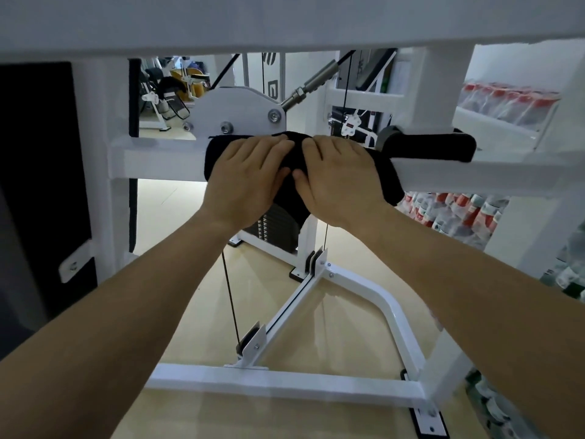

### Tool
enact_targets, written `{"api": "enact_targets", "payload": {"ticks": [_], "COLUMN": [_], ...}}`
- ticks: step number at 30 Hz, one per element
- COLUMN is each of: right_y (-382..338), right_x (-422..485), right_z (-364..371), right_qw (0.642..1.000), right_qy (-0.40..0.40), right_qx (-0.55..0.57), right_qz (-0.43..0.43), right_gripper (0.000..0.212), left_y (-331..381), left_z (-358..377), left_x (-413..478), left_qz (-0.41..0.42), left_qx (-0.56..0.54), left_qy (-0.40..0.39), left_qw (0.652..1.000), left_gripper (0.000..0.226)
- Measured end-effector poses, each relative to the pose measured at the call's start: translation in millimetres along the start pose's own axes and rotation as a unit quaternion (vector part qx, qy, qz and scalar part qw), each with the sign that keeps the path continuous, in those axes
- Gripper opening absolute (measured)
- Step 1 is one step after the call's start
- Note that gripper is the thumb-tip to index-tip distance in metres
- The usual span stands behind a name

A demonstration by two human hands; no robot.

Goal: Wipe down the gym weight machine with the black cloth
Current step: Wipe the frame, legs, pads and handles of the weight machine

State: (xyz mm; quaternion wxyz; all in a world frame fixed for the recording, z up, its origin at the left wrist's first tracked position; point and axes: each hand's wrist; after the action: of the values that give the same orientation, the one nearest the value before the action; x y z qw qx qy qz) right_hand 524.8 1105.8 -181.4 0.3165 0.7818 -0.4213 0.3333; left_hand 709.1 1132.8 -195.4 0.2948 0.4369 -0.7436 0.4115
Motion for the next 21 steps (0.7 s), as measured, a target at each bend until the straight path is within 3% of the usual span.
{"api": "enact_targets", "payload": {"ticks": [4,9,14,21], "right_y": [-23.0,6.0,32.7,14.9], "right_x": [16.3,4.3,-21.6,-14.6], "right_z": [2.4,-7.1,-6.1,-2.8], "right_qw": [0.999,0.998,0.997,0.999], "right_qy": [-0.028,-0.05,0.011,0.026], "right_qx": [0.024,-0.012,-0.08,0.02], "right_qz": [-0.029,-0.021,-0.004,-0.008], "right_gripper": [0.047,0.047,0.039,0.046], "left_y": [-18.9,16.8,55.2,27.4], "left_z": [-4.5,4.7,20.4,4.8], "left_x": [-17.5,0.8,25.9,8.0], "left_qz": [-0.021,-0.05,-0.033,-0.015], "left_qx": [0.017,0.026,0.009,-0.009], "left_qy": [0.002,0.009,0.019,0.009], "left_qw": [1.0,0.998,0.999,1.0], "left_gripper": [0.037,0.038,0.04,0.04]}}
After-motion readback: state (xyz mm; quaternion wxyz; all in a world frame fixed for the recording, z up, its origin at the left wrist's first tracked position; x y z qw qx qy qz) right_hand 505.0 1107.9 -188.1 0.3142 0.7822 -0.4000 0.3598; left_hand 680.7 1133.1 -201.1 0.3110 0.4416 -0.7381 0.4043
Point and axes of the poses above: each hand's wrist, its own x-axis towards the middle knuckle, its own z-axis out of the palm, y = z × x, and after that the axes turned 5 degrees about z, right-handed
